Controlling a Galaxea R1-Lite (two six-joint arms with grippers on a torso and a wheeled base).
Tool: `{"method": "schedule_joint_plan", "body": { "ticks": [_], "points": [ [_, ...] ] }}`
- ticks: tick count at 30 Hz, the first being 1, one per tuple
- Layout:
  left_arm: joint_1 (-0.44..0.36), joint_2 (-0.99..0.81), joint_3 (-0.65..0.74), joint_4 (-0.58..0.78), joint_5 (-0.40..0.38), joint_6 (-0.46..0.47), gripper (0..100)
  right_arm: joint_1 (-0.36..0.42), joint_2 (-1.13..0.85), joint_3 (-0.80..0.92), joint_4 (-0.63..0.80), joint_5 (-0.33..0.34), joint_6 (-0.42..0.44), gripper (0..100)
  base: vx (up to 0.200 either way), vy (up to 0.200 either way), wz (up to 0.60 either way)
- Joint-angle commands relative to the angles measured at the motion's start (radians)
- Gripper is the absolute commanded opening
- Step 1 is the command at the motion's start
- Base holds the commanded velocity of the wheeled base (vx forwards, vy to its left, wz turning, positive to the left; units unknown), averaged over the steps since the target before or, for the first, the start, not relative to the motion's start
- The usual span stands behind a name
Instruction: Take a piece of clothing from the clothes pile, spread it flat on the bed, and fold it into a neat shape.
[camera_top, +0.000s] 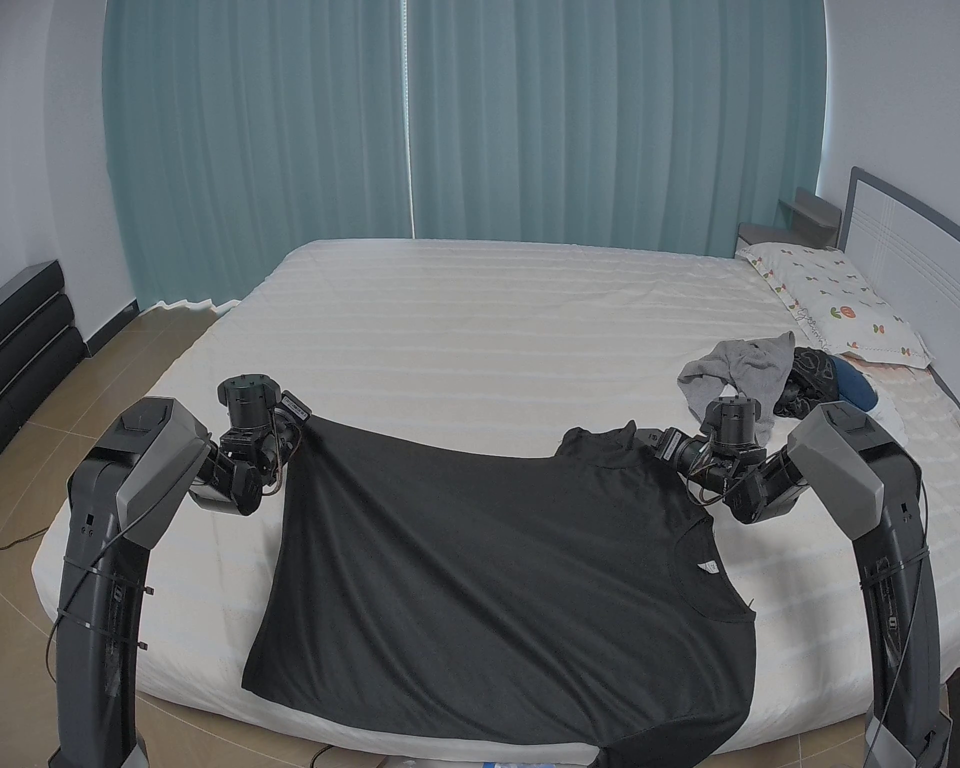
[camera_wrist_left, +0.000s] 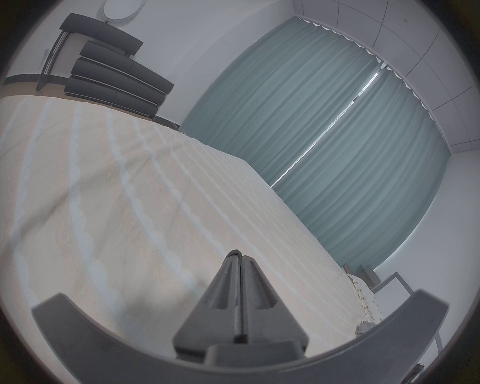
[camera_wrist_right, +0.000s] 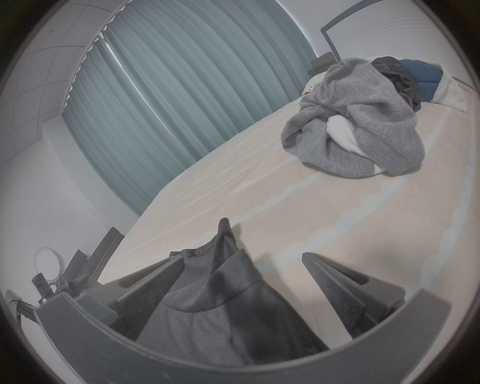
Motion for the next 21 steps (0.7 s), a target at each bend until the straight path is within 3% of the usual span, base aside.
{"method": "schedule_joint_plan", "body": {
  "ticks": [1,21],
  "points": [
    [-0.001,0.001,0.005,0.0,0.0,-0.001,0,0.01,0.041,-0.039,0.006,-0.001,0.001,0,0.0,0.0,0.0],
    [-0.009,0.012,0.004,0.043,-0.004,-0.001,0,-0.034,0.024,-0.248,0.006,-0.067,0.007,0,0.0,0.0,0.0]
  ]
}}
